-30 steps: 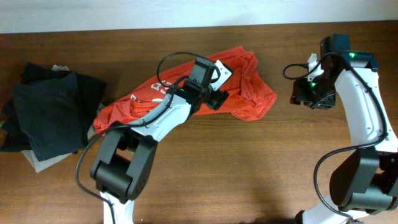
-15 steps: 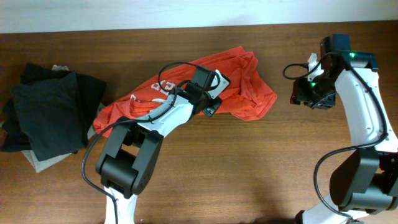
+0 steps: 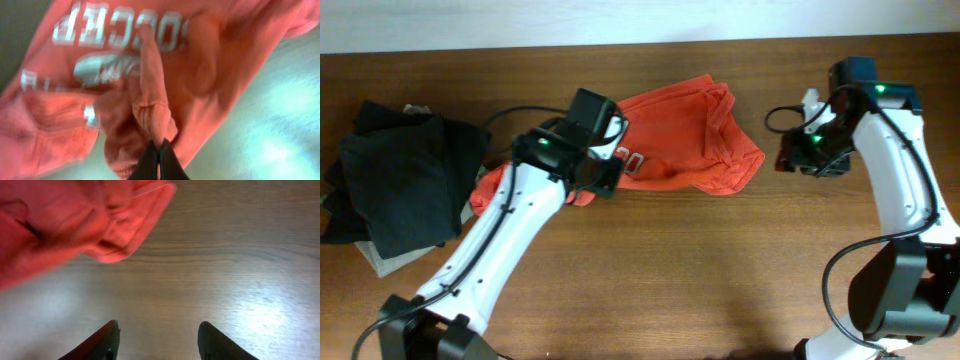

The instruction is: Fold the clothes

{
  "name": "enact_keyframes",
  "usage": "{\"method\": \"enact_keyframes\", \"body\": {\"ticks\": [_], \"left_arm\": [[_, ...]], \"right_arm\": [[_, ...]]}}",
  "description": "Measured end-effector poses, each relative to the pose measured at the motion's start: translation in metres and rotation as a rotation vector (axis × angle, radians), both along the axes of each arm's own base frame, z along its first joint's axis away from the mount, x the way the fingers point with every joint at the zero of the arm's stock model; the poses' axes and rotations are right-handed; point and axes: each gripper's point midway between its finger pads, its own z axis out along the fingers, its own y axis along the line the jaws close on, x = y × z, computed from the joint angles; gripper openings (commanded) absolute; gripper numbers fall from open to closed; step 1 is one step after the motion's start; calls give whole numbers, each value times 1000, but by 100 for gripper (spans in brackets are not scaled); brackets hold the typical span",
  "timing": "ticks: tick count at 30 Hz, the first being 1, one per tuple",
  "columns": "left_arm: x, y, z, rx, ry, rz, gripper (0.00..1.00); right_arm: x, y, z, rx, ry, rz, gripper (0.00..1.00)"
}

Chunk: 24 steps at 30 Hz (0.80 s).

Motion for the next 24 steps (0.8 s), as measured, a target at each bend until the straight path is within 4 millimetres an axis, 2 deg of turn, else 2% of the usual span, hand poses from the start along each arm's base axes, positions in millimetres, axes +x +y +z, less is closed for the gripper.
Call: {"method": "enact_keyframes", "body": {"ticks": [2,4,8,11,15,16,17,18,19,21,24], "left_arm": [[-15,21,-4,31,77,63,0],[-37,44,-7,63,176,135,0],[-70,86,-1,106,300,274,0],[-73,93,8,98,281,307,0],[-74,94,10,93,274,314,0],[-74,93,10,93,273,314,0],[-74,94,10,93,272,314,0],[-74,94,10,93,272,314,0],[-74,93,10,92,272,314,0],[-74,94,10,93,272,314,0],[-62,94,12,89,222,319,0]], "right_arm": [[7,19,-7,-1,-36,70,62],[16,48,-22,-2,-85,153,62],[35,69,-52,9,-182,149,65],[52,85,-64,21,-288,162,70],[47,121,-77,35,-283,243,70],[45,126,-82,36,-273,257,65],[43,137,-92,38,-254,282,53],[39,143,-105,37,-226,294,32],[37,146,-119,36,-194,290,4],[37,143,-134,24,-168,262,4],[47,127,-128,10,-166,195,4]]}}
